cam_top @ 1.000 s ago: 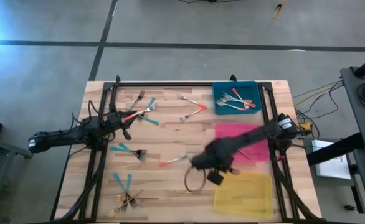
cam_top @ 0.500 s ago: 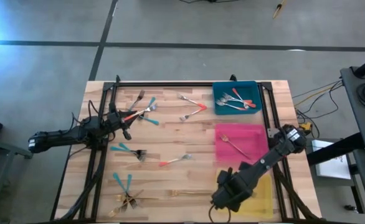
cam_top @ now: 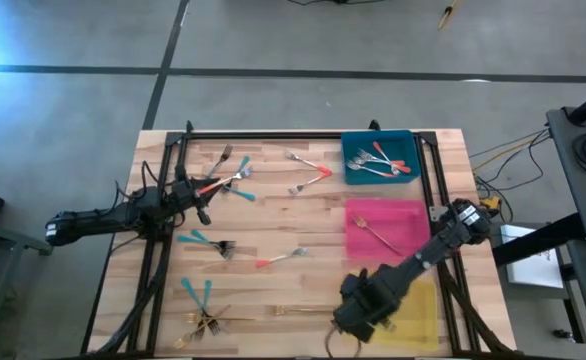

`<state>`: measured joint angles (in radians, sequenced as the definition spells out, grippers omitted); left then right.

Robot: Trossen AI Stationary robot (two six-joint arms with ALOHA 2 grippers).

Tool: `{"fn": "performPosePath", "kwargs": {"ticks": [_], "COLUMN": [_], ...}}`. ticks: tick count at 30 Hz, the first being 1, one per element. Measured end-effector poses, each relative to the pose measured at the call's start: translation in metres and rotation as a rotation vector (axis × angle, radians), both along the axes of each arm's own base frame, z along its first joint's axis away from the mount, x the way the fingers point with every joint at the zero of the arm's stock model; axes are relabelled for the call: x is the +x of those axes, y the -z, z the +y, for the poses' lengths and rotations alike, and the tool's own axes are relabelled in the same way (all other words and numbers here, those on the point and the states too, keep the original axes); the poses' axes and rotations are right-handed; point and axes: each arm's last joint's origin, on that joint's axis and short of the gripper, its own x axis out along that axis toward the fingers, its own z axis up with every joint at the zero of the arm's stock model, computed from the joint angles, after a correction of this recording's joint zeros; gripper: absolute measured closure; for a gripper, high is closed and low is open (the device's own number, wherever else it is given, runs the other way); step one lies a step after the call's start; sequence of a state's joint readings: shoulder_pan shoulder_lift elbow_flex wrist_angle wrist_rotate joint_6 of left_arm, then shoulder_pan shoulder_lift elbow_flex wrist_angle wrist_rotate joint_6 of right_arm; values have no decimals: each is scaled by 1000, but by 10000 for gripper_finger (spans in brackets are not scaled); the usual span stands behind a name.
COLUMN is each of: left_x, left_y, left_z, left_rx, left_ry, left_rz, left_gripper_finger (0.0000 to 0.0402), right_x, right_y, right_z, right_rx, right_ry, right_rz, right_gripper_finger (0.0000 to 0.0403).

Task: Sort silverware by color (type)
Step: Put the orange fork into the blue bin

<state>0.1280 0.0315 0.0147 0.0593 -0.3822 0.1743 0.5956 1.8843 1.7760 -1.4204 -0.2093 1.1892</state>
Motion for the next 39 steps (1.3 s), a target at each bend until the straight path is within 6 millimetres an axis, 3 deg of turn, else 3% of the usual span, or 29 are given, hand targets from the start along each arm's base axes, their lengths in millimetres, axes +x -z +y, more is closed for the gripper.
{"fn": "performPosePath", "kwargs": {"ticks": [4,13,22,28,32,39], "left_x": [0,0,0,0,0,0], "left_y": [0,0,0,0,0,0], "left_z": [0,0,0,0,0,0], "left_rx": [0,0,0,0,0,0], "left_ry": [-1,0,0,0,-1,-1], "left_rz": [0,0,0,0,0,0], "left_gripper_finger": [337,337,337,337,337,337], "right_x": [18,62,88,106,110,122], "right_y": [0,0,0,-3,2,56], "right_z": [-29,-98,-123,-141,-147,-148], "right_rx": [-24,-125,-349,-376,-388,-384], "right_ry": [-18,-291,-610,-631,-682,-802], "right_rz": [-37,-261,-461,-605,-597,-503], "right_gripper_finger": [278,283,282,284,284,284]}}
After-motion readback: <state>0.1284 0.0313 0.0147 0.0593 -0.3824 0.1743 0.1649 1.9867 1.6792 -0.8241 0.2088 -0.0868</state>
